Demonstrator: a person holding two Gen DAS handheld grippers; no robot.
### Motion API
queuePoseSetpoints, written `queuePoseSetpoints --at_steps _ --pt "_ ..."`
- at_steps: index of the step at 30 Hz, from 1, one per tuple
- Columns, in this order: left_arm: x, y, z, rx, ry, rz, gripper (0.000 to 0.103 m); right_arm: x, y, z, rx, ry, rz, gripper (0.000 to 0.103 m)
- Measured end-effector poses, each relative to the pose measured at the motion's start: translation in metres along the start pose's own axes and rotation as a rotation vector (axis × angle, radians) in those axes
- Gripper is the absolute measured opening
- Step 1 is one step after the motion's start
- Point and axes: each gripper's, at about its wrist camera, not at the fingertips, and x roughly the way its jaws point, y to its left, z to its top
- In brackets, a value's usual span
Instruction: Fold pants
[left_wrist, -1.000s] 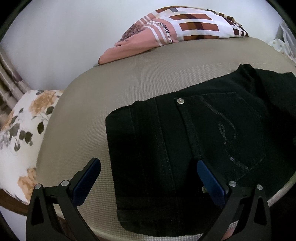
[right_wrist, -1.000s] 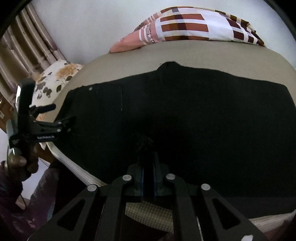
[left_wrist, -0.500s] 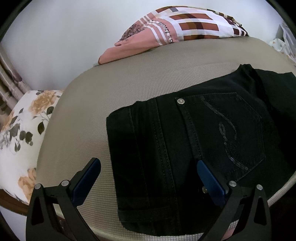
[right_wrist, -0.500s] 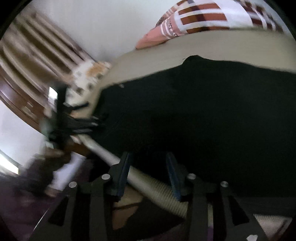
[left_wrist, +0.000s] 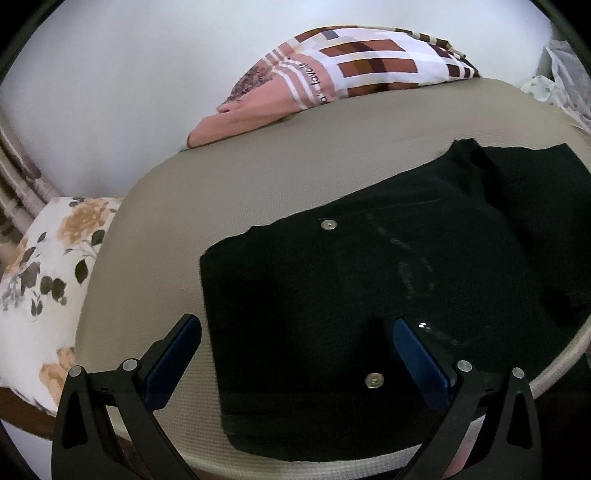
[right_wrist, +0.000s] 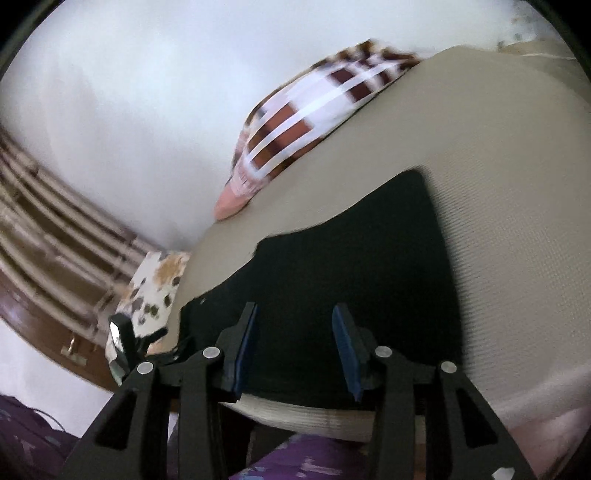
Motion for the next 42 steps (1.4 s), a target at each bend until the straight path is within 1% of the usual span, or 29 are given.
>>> queuePoseSetpoints --at_steps 3,4,5,6,8,10,11,12,13,14,16,17,18,20,22,24,25,26,28,29,30,31,32,33,34,36,37,39,42 --pt "0.0 0.001 0.001 -0.012 0.008 -0.011 0.103 0.036 0.021 -0.007 -0.049 0.048 0.004 0.031" --pt "-0.001 0.004 0.0 -0.026 0.01 -0.021 0.103 0.05 0.026 -0.011 -0.064 0.075 0.01 0.031" --pt "-0.002 0.012 0.0 -0.057 0.012 -0.043 0.103 0.07 0.035 -0.019 -0.104 0.128 0.01 0.03" --pt "-0.004 0.017 -0.001 -0.081 0.012 -0.055 0.103 0.081 0.04 -0.027 -0.136 0.162 -0.007 0.03" --pt "-0.008 0.042 -0.005 -0.167 0.013 -0.088 0.103 0.111 0.051 -0.045 -0.226 0.262 -0.072 0.03" --pt "-0.011 0.075 -0.011 -0.257 0.011 -0.105 0.103 0.116 0.068 -0.051 -0.336 0.252 -0.135 0.03" --pt "-0.012 0.089 -0.016 -0.284 0.01 -0.109 0.103 0.117 0.074 -0.049 -0.345 0.273 -0.141 0.03" --pt "-0.012 0.105 -0.02 -0.309 0.014 -0.116 0.103 0.113 0.077 -0.046 -0.333 0.261 -0.129 0.03" --pt "-0.01 0.121 -0.025 -0.331 0.025 -0.131 0.103 0.106 0.079 -0.043 -0.318 0.23 -0.11 0.03" --pt "-0.005 0.14 -0.032 -0.358 0.049 -0.166 0.103 0.098 0.082 -0.039 -0.303 0.199 -0.091 0.03" --pt "0.005 0.161 -0.043 -0.394 0.086 -0.227 0.103 0.085 0.083 -0.034 -0.273 0.158 -0.071 0.03" --pt "0.012 0.173 -0.05 -0.424 0.108 -0.268 0.103 0.08 0.081 -0.033 -0.237 0.14 -0.051 0.03" --pt "0.017 0.181 -0.057 -0.449 0.112 -0.323 0.103 0.078 0.079 -0.033 -0.21 0.133 -0.037 0.031" --pt "0.027 0.192 -0.067 -0.499 0.101 -0.478 0.103 0.077 0.071 -0.039 -0.128 0.128 -0.003 0.034" --pt "0.037 0.195 -0.072 -0.524 0.109 -0.558 0.103 0.082 0.066 -0.045 -0.085 0.143 -0.006 0.036" --pt "0.047 0.193 -0.072 -0.518 0.125 -0.626 0.103 0.091 0.063 -0.055 -0.044 0.168 -0.007 0.036" --pt "0.051 0.19 -0.071 -0.504 0.127 -0.673 0.103 0.094 0.063 -0.057 -0.03 0.18 -0.006 0.036" --pt "0.055 0.185 -0.069 -0.475 0.128 -0.734 0.103 0.098 0.065 -0.062 -0.027 0.191 -0.014 0.036" --pt "0.062 0.178 -0.062 -0.425 0.137 -0.806 0.103 0.1 0.07 -0.066 -0.037 0.199 -0.023 0.036" --pt "0.071 0.171 -0.058 -0.389 0.171 -0.853 0.103 0.102 0.074 -0.066 -0.045 0.204 -0.027 0.037" --pt "0.078 0.168 -0.054 -0.369 0.2 -0.88 0.103 0.103 0.077 -0.066 -0.052 0.207 -0.033 0.038" --pt "0.08 0.166 -0.05 -0.345 0.203 -0.9 0.102 0.102 0.079 -0.067 -0.058 0.209 -0.039 0.041" --pt "0.081 0.163 -0.043 -0.303 0.208 -0.95 0.102 0.102 0.082 -0.068 -0.06 0.211 -0.045 0.042" --pt "0.085 0.159 -0.038 -0.276 0.243 -1.018 0.102 0.103 0.085 -0.068 -0.06 0.212 -0.049 0.044" --pt "0.09 0.154 -0.034 -0.251 0.281 -1.067 0.102 0.103 0.087 -0.068 -0.06 0.213 -0.053 0.046" --pt "0.093 0.146 -0.023 -0.2 0.314 -1.119 0.102 0.105 0.088 -0.067 -0.054 0.215 -0.057 0.049" --pt "0.096 0.14 -0.017 -0.176 0.332 -1.127 0.102 0.107 0.089 -0.067 -0.048 0.218 -0.055 0.051" --pt "0.099 0.131 -0.006 -0.127 0.341 -1.151 0.102 0.111 0.09 -0.068 -0.035 0.226 -0.057 0.052" --pt "0.109 0.131 0.006 -0.156 0.355 -1.2 0.102 0.116 0.094 -0.069 -0.032 0.241 -0.068 0.054"
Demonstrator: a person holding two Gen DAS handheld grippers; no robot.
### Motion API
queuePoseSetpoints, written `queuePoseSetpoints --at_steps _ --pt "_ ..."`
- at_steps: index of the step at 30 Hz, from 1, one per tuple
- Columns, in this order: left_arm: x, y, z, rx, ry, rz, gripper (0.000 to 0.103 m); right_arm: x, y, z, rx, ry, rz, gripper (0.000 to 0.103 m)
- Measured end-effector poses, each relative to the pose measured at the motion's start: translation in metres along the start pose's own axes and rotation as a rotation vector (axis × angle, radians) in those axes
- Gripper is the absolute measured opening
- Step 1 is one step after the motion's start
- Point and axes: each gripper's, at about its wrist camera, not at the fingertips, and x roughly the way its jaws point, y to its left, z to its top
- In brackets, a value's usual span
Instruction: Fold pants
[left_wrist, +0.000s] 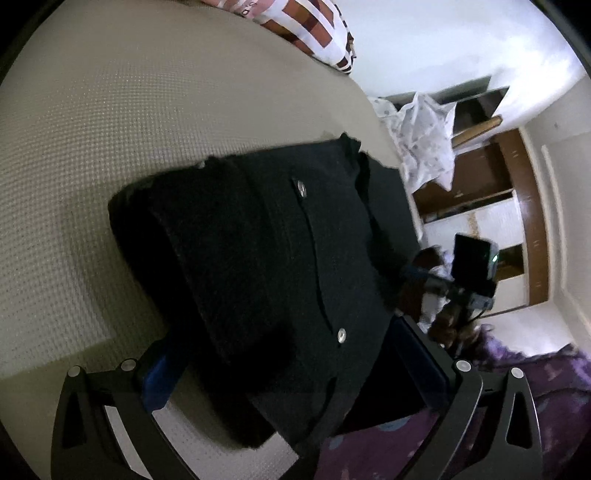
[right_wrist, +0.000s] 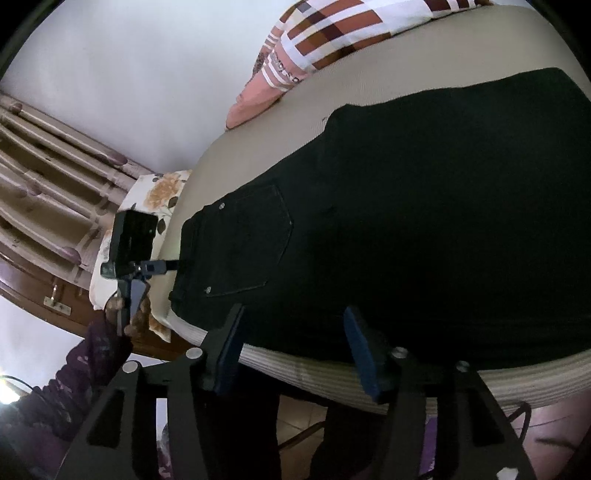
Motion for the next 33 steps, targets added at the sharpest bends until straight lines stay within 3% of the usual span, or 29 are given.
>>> queuePoseSetpoints --at_steps 3,10,16,17,20,23,26,30,33 --pt "-0.008 0.008 -0.002 -0.032 -0.014 -0.031 0.102 0.002 0.007 0.001 -0.024 0.01 -0.018 0.056" --pt "-0.036 0.023 -0.025 -0.075 -0.037 0.038 0.102 0.008 0.005 0.007 -0.02 0.032 -0.027 0.058" --pt "-0.039 0.027 -0.03 -0.071 0.016 0.013 0.102 0.014 0.002 0.009 -0.005 0.042 -0.032 0.059" --pt "-0.036 0.026 -0.027 -0.066 0.031 0.005 0.103 0.015 0.003 0.009 -0.004 0.042 -0.034 0.06" --pt "-0.025 0.033 -0.014 -0.115 0.078 -0.117 0.103 0.017 0.004 0.01 0.002 0.041 -0.035 0.063" --pt "-0.02 0.028 -0.004 -0.081 0.137 -0.115 0.103 0.018 0.005 0.01 0.01 0.04 -0.04 0.064" --pt "-0.019 0.031 0.002 -0.103 0.148 -0.151 0.103 0.018 0.005 0.01 0.026 0.039 -0.039 0.065" --pt "-0.011 0.025 0.004 -0.057 0.169 -0.158 0.103 0.02 0.005 0.01 0.051 0.034 -0.026 0.067" --pt "-0.003 0.02 0.005 -0.056 0.153 -0.241 0.103 0.021 0.006 0.011 0.058 0.033 -0.025 0.068"
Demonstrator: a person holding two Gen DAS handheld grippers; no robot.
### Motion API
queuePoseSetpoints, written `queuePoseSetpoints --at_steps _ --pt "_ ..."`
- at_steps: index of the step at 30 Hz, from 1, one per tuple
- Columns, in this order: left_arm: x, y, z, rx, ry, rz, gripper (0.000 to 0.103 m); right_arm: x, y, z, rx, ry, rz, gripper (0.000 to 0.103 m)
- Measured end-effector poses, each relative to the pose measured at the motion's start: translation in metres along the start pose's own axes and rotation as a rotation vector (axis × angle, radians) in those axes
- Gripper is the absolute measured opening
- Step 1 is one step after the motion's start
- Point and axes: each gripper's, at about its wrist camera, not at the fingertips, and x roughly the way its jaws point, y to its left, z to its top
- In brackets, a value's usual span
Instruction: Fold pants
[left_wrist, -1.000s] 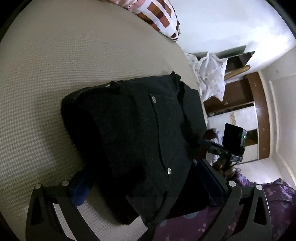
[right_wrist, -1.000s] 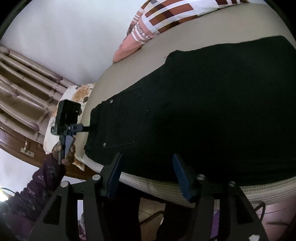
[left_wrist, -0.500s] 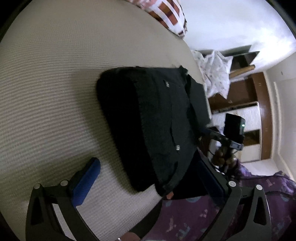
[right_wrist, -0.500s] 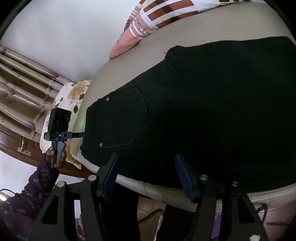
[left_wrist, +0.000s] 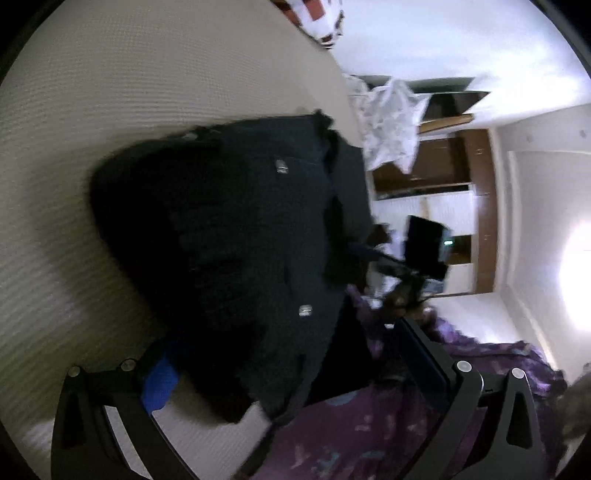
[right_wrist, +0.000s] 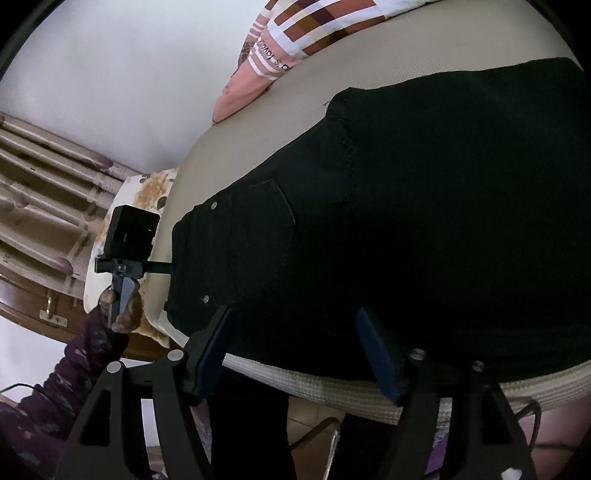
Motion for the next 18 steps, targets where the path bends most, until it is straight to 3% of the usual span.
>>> queuePoseSetpoints --at_steps 5,10,18 --pt "0.0 -0.002 -0.003 0.024 -0.032 -0.012 0.103 0.001 0.001 0.0 -0.007 0.002 -0.006 0.068" --pt "0.018 -0.019 -0.011 0.112 -0.053 0.168 0.103 0.001 0.002 0.001 -0.014 0.004 -0.007 0.068" --pt "0.016 -0.012 -0.009 0.068 -0.074 0.136 0.103 0.001 0.0 0.001 -0.011 0.006 0.007 0.07"
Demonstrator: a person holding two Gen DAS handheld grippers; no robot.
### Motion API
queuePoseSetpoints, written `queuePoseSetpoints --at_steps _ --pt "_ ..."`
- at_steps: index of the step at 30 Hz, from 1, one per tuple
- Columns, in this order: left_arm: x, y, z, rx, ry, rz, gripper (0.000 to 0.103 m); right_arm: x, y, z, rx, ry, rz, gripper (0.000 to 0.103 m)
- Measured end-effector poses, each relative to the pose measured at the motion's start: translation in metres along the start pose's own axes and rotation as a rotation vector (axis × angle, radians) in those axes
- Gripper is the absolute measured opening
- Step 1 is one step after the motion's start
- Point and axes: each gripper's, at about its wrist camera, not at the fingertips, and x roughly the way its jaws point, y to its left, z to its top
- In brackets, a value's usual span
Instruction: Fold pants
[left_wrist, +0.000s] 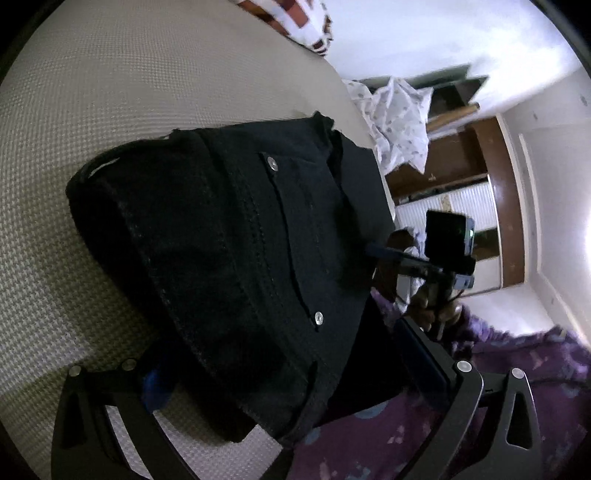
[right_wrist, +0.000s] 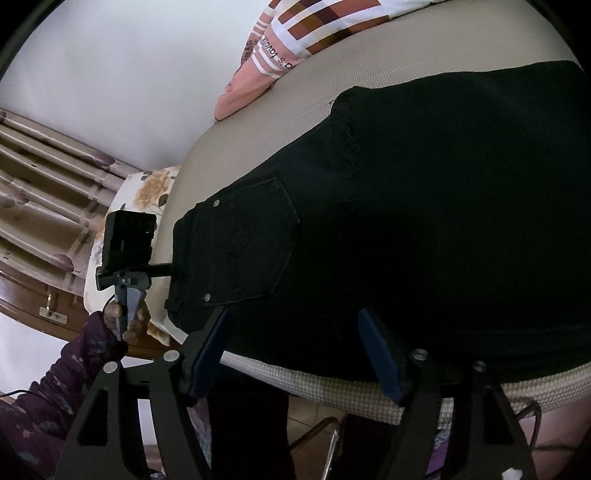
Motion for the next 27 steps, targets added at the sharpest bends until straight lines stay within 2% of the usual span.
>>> queuePoseSetpoints --at_steps 4,7,11,13,14,15,17,20,24,27 --pt "-0.001 0.003 0.004 -0.073 -0.039 0.01 0.103 0.001 0.0 0.0 0.005 -0.001 0.007 0.071" --pt "0.0 0.002 0.002 -0.087 -0.075 0.033 0.102 0.002 0.0 0.0 0.006 0.002 0.008 0.073" --pt "0.0 -0.003 -0.007 -0.091 -0.135 0.089 0.093 0.004 0.001 0.0 0.008 0.005 0.01 0.076" --pt "-0.001 0.001 -0.011 -0.119 -0.157 0.114 0.067 0.004 0.002 0.002 0.006 0.005 0.008 0.078" --pt "-0.001 0.003 -0.013 -0.129 -0.169 0.154 0.039 0.005 0.002 0.002 0.005 0.006 0.008 0.078" --pt "-0.002 0.009 -0.017 -0.153 -0.186 0.188 0.029 0.005 0.003 0.002 0.004 0.007 0.007 0.079" --pt "-0.004 0.016 -0.022 -0.201 -0.222 0.142 0.029 0.004 0.003 0.002 0.006 0.005 0.008 0.079" --pt "-0.003 0.006 -0.025 -0.153 -0.239 0.183 0.029 0.004 0.003 0.002 0.009 0.003 0.008 0.079" --pt "-0.012 0.013 -0.032 -0.194 -0.305 0.112 0.027 0.004 0.003 0.002 0.009 0.002 0.008 0.079" --pt "-0.014 0.005 -0.037 -0.19 -0.353 0.085 0.027 0.003 0.002 0.002 0.01 -0.004 0.015 0.079"
